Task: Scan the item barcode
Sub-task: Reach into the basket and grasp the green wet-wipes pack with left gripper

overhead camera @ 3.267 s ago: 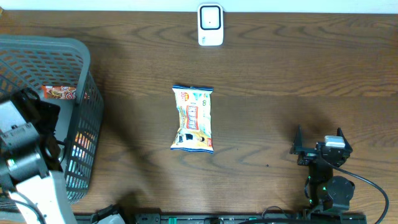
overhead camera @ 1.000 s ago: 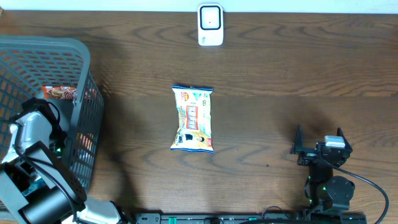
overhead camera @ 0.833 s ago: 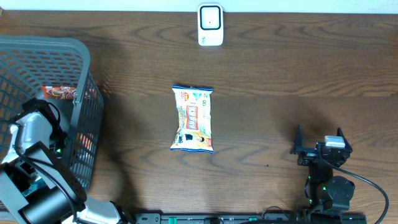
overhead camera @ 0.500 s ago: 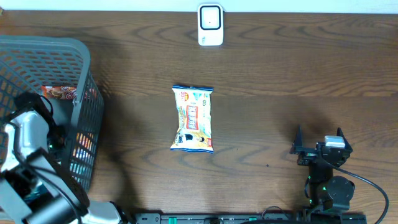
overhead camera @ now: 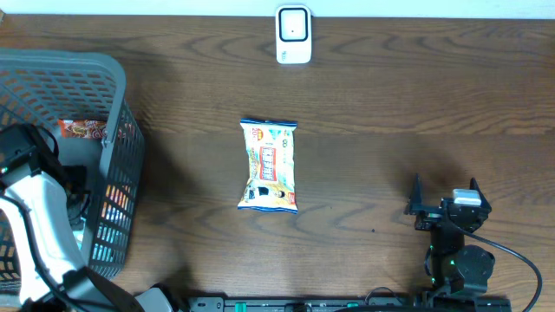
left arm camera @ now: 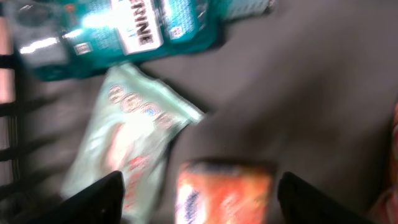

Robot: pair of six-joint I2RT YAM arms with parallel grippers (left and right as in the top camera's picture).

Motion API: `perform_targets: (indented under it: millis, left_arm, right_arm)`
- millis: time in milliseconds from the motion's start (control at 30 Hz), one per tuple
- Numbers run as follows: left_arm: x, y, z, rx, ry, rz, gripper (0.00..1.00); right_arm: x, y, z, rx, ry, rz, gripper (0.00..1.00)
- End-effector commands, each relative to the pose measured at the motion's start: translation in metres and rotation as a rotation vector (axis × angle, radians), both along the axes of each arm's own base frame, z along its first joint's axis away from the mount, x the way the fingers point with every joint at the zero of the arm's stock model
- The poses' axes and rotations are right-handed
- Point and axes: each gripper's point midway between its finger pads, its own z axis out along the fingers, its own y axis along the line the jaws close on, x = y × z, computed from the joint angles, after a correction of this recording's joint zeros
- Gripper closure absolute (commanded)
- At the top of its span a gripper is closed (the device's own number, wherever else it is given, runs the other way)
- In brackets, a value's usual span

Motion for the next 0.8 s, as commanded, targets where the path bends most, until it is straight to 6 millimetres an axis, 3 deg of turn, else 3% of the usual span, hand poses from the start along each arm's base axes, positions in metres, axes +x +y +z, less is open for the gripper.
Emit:
perform_targets:
  millis: [0,200,500,767]
  left_arm:
    - [-0.013,-0.006,0.008,-0.016,0.052,-0.061,0.11]
    - [-0.035,-0.011,-0.003,-0.064,0.117,-0.046,0.01]
    - [-0.059,0.001,-0.012,-0.097,0.159,-0.018,0.02]
    - [-0.063,0.004,-0.025,-0.134,0.195,-0.004,0.02]
  right_arm:
    - [0.000,0.000,-0.001,-0.012,0.001,0.001,0.01]
    - [0.000,0.000,-0.001,-0.012,0.001,0.001,0.01]
    - [0.000,0.000,-0.001,-0.012,0.001,0.001,0.01]
    - [0.000,0.000,-0.001,-0.012,0.001,0.001,0.01]
